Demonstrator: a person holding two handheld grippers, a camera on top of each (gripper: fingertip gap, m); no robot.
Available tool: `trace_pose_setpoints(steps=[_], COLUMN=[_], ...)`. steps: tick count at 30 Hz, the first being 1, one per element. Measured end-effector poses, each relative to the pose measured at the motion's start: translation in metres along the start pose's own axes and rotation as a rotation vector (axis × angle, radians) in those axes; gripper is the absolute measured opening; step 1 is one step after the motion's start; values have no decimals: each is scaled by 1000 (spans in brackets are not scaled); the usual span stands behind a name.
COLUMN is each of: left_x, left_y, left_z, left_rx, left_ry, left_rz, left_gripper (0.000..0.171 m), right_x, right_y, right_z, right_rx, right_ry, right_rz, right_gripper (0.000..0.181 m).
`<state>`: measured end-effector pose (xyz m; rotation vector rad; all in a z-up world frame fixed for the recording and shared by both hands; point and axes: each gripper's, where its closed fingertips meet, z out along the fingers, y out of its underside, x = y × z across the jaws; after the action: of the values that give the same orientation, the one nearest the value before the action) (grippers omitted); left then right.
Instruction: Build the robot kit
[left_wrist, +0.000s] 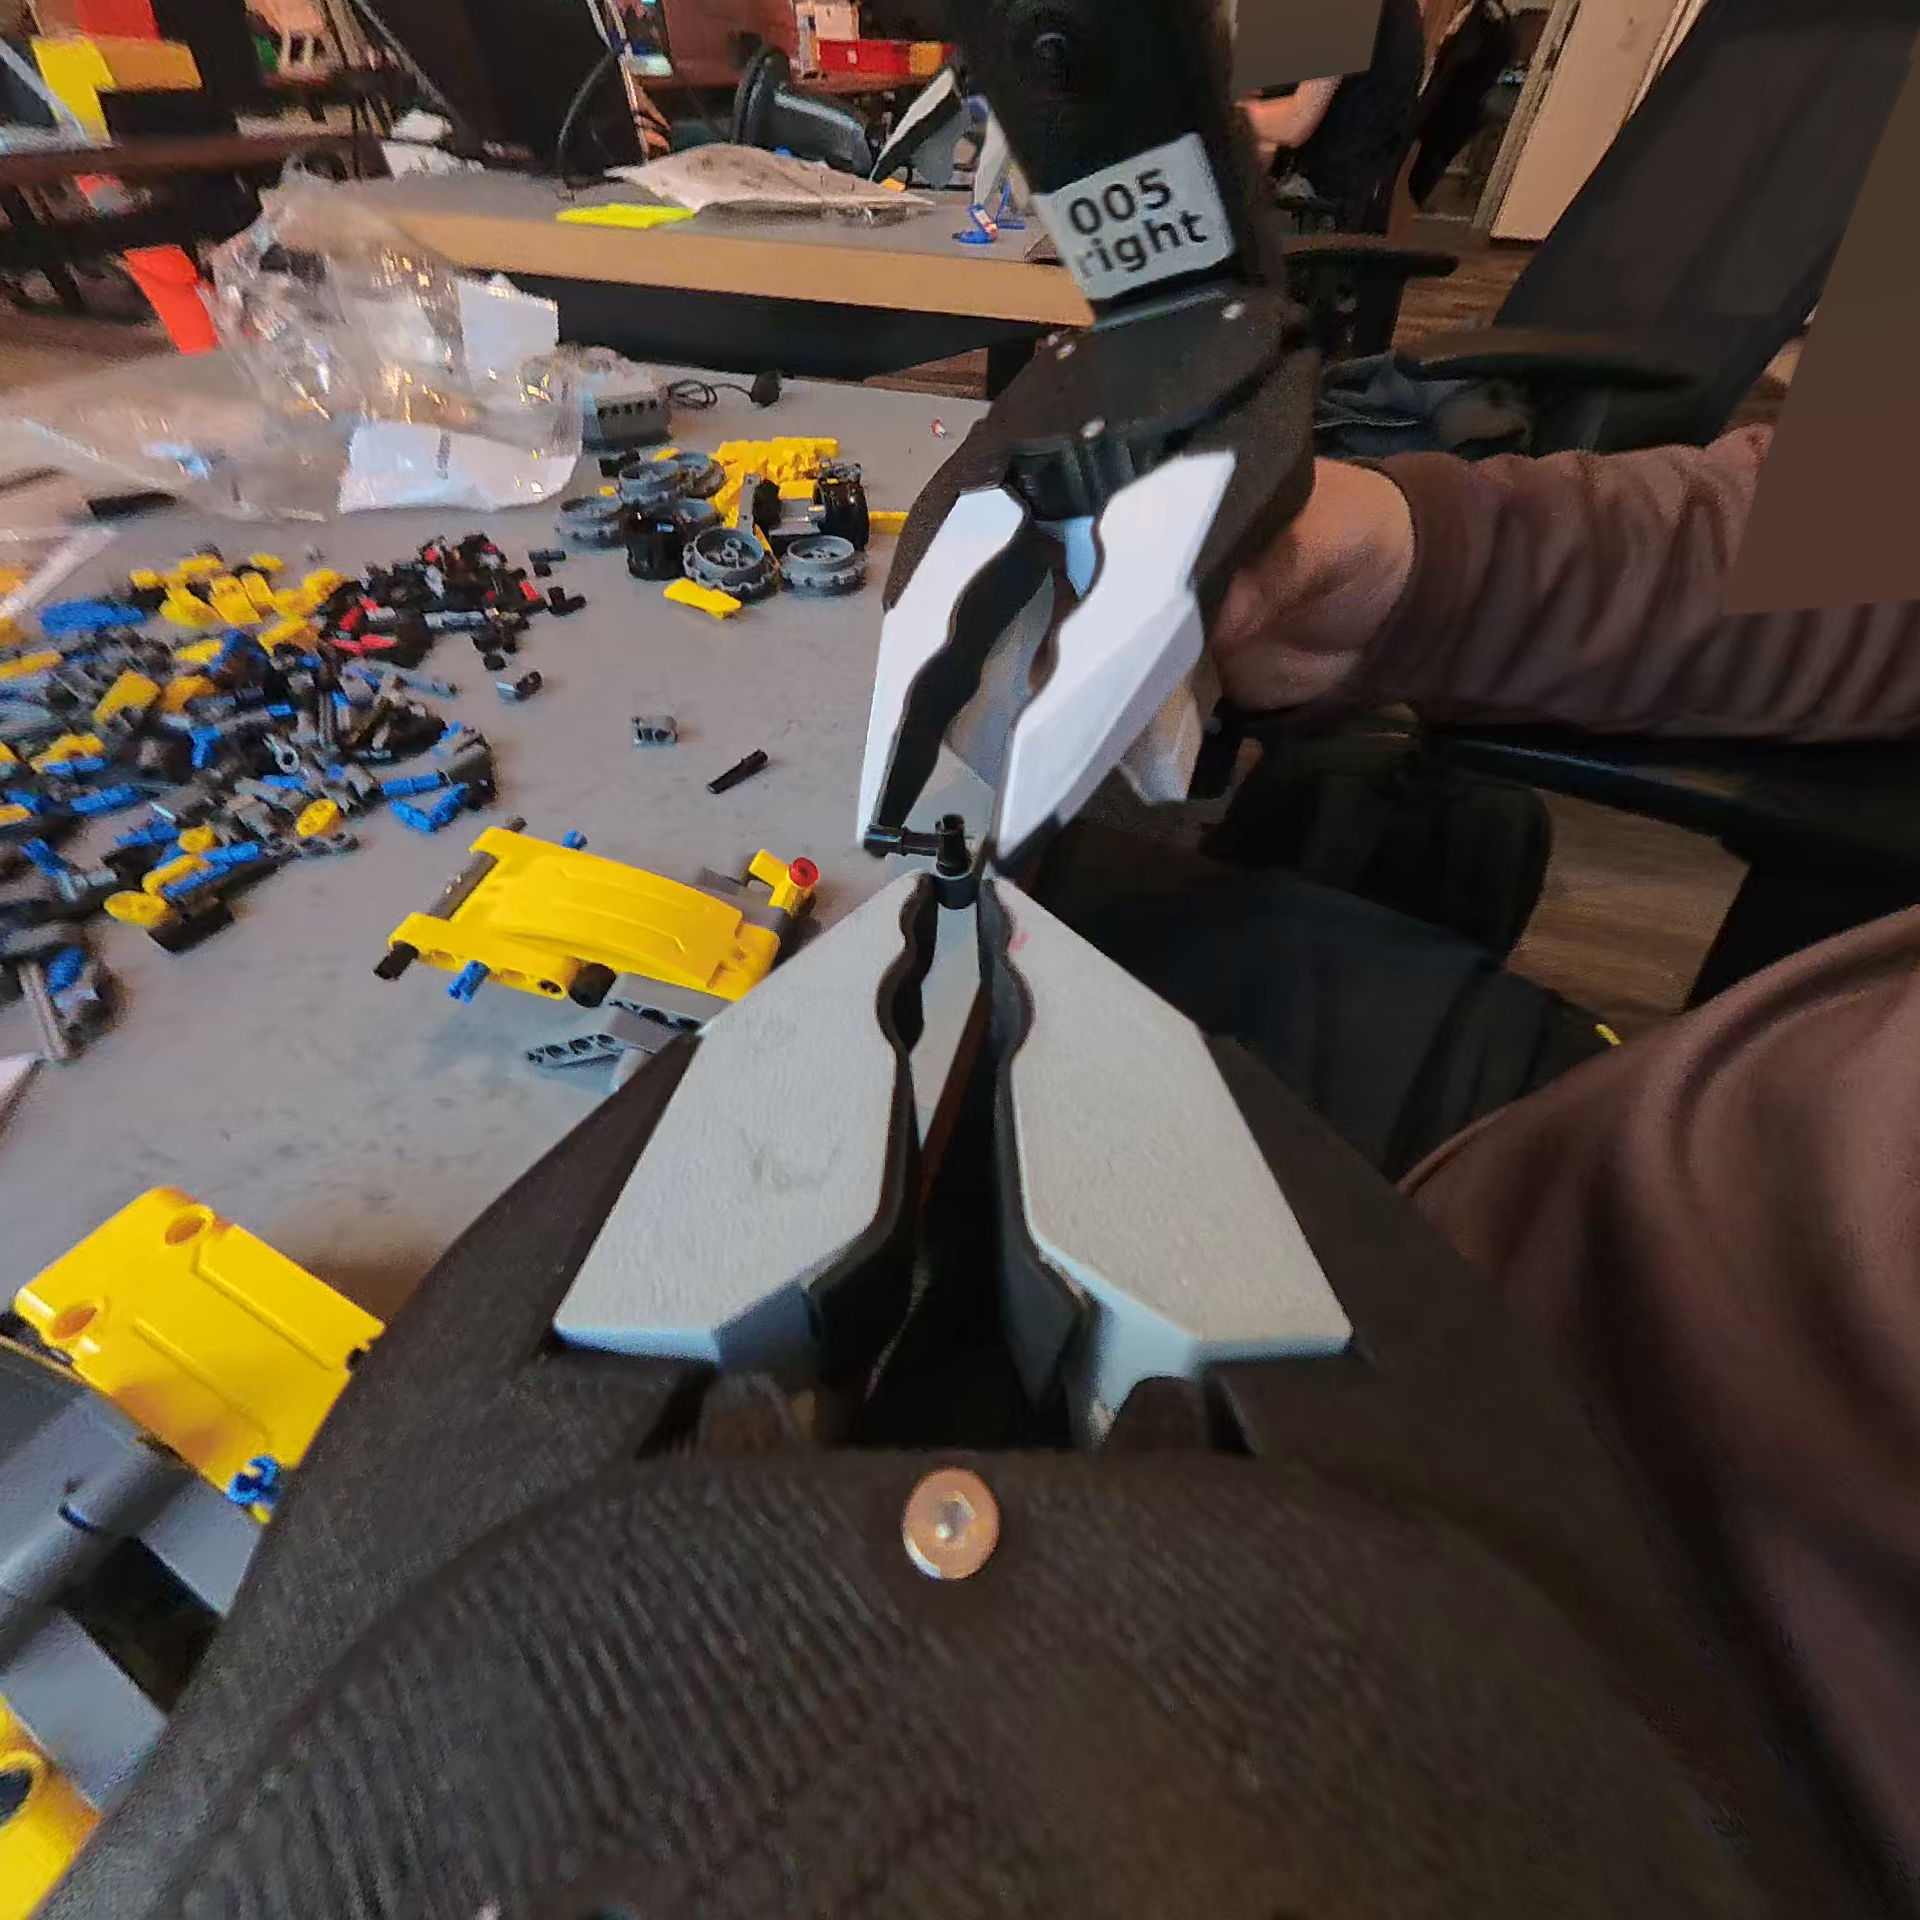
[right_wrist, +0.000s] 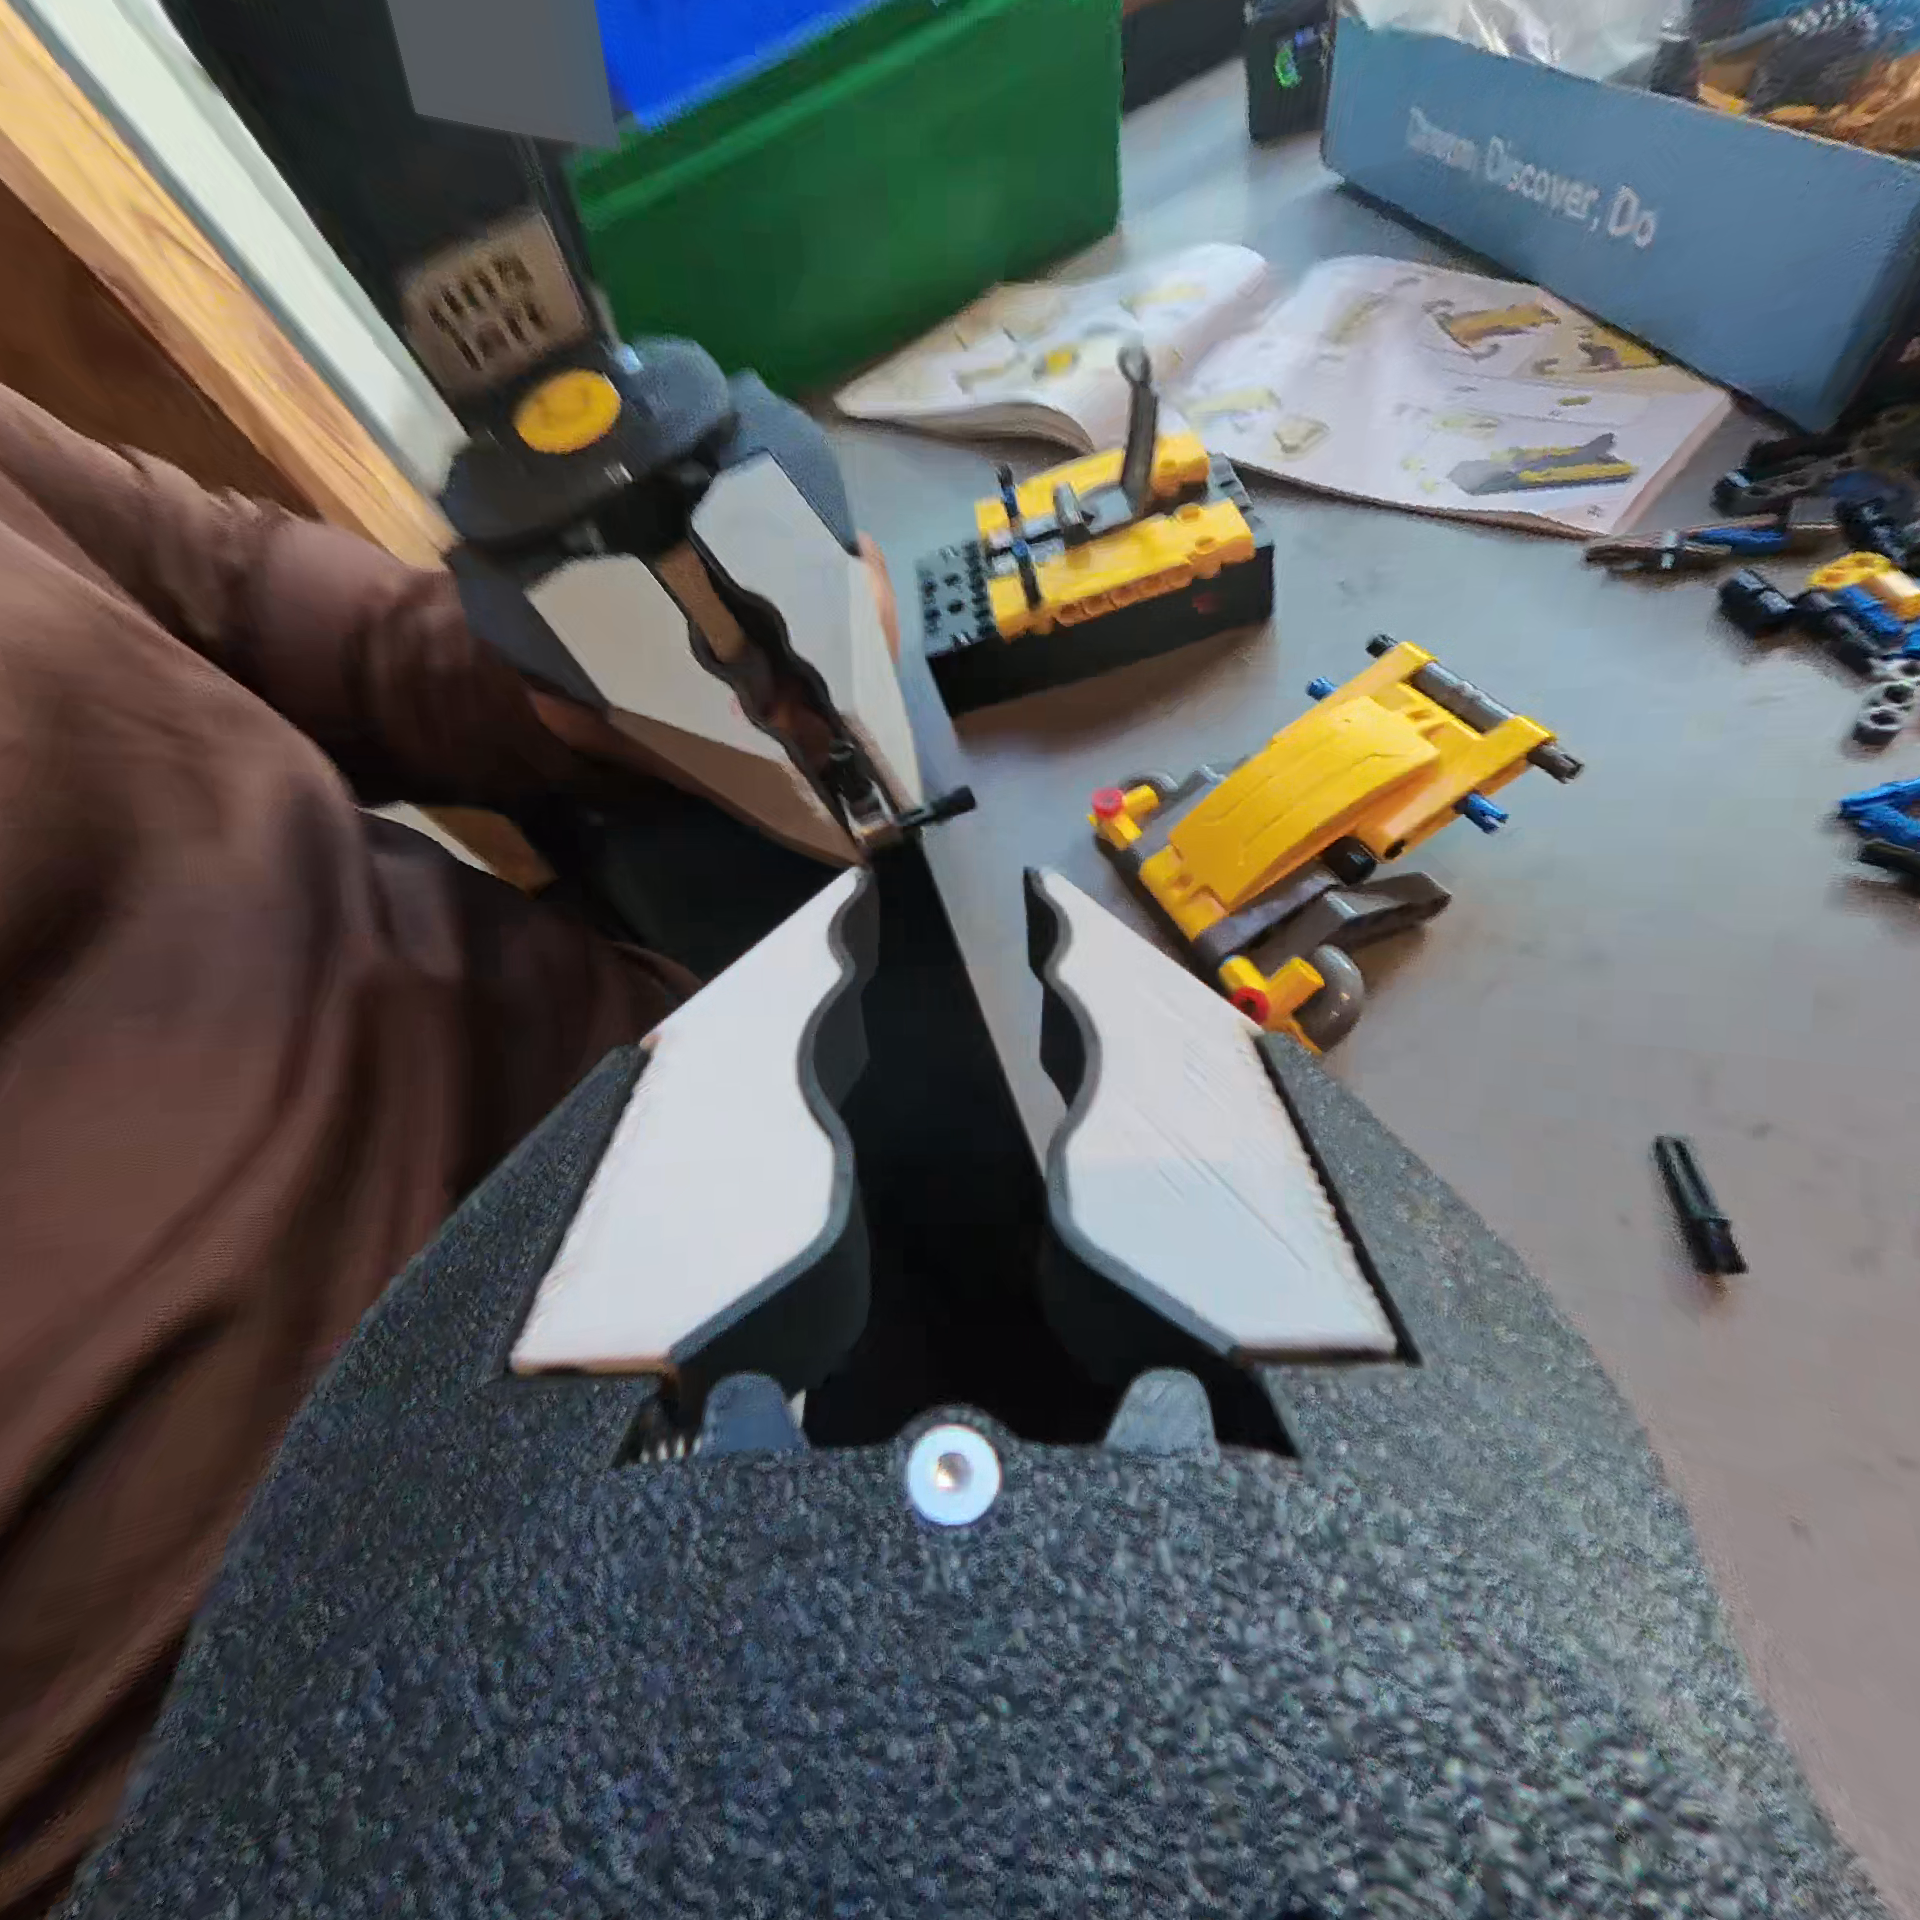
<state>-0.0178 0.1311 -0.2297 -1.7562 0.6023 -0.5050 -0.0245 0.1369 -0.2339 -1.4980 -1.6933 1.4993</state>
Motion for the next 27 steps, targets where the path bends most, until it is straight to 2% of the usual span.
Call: trace_pose_setpoints(steps=[2, 4, 9, 15, 20, 27], left_x=[0, -2, 4, 1, -4, -7], left_y=[-4, -6, -12, -11, -19, -35], left_z=[-1, -2, -4, -2, -4, -11], left_rx=[21, 36, 84, 80, 133, 228], left_ry=[-5, -17, -3, -40, -106, -158], left_rz=[27, 29, 87, 58, 35, -31], left_gripper=[5, 5, 5, 5, 5, 5], right_x=[-8, -9, -18, -14, -15, -17], right_y=[-10, -12, -19, -12, -20, -38], right_z=[-8, -12, -8, -2, -3, -6], right_rx=[74, 80, 109, 60, 128, 281], right_ry=[-59, -35, -28, 53, 28, -51], right_rz=[-11, -85, -141, -251, -158, 19], right_gripper=[24, 17, 18, 10, 4, 5])
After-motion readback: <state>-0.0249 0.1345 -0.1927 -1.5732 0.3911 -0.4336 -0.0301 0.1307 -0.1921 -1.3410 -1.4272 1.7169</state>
